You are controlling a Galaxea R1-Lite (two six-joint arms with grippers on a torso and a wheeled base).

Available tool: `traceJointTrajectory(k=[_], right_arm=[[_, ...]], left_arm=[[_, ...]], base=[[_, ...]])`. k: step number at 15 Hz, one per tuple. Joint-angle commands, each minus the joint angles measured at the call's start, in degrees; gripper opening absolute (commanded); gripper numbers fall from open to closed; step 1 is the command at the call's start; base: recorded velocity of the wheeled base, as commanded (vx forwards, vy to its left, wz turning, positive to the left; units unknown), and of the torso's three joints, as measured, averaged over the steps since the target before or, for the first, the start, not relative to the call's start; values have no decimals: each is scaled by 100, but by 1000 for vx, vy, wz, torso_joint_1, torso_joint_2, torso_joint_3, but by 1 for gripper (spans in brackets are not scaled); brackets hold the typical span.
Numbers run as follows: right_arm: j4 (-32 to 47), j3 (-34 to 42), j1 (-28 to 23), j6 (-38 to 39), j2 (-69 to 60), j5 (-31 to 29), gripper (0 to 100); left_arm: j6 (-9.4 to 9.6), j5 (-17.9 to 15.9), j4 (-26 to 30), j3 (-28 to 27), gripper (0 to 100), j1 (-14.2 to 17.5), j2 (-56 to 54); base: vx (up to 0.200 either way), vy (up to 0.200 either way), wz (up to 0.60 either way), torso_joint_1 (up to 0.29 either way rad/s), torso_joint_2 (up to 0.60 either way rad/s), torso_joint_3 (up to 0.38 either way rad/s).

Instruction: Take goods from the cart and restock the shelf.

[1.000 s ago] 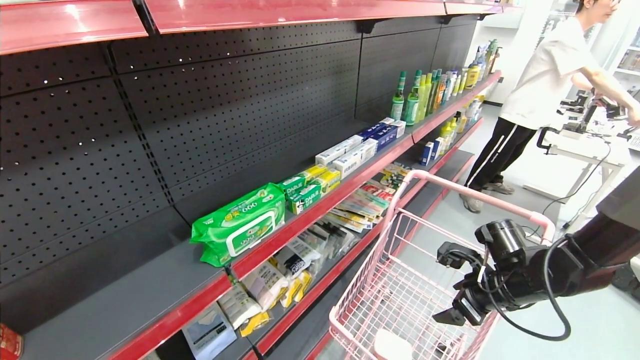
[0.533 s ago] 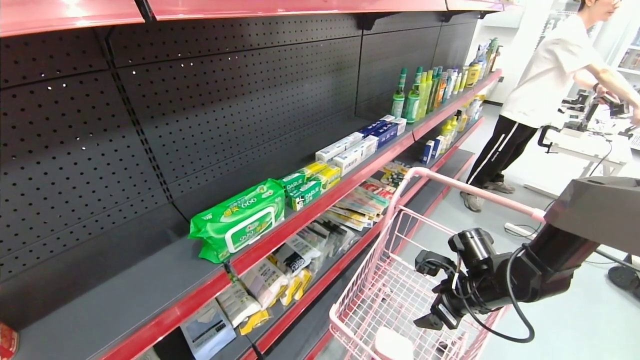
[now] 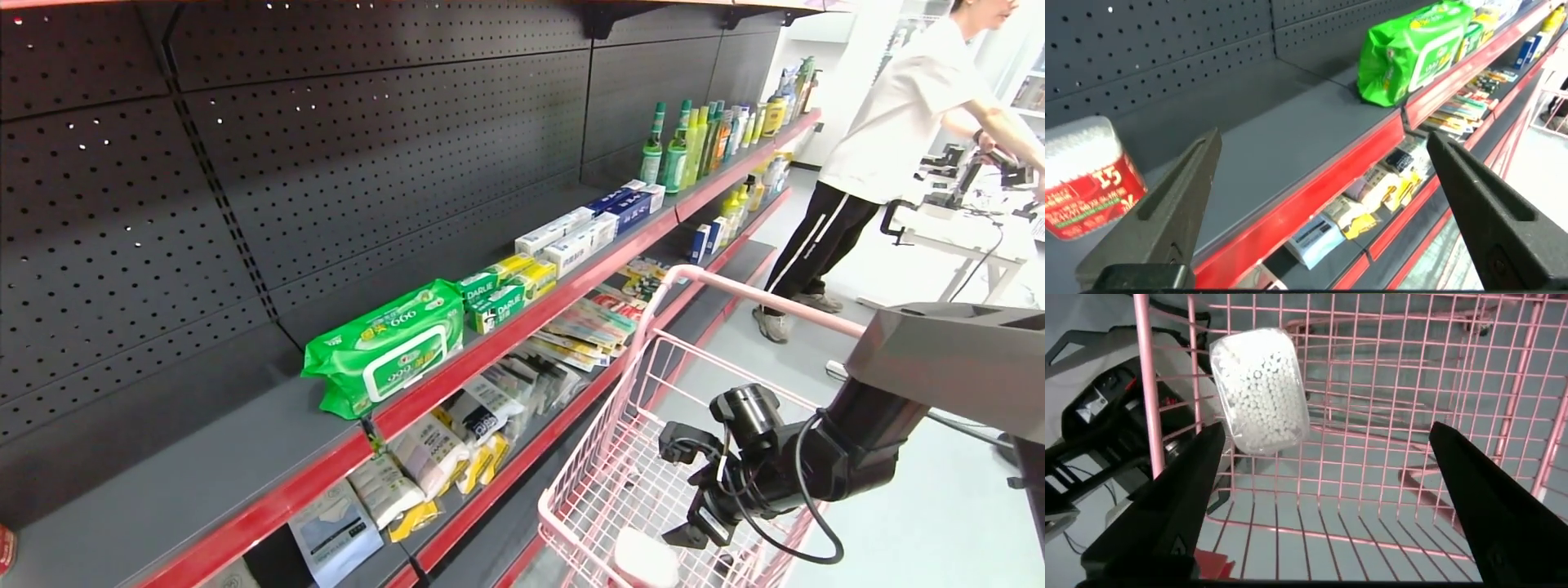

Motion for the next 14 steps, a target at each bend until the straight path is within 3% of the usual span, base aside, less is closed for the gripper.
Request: traceJointTrajectory(k=[1,11,14], right_arm=[[-1,-84,49,-10,123,2,100],[-19,-224,287,-10,246,28,100],[-54,-189,392,-10,255,28,100]], left_arm=[[-1,4,0,3,100,0,0],[-10,4,0,-6,100,0,0],[-10,4,0,-6,100,0,9]], base=[[0,0,0,-144,330,178],[0,0,0,-148,343,190],[0,0,0,-41,121,66]])
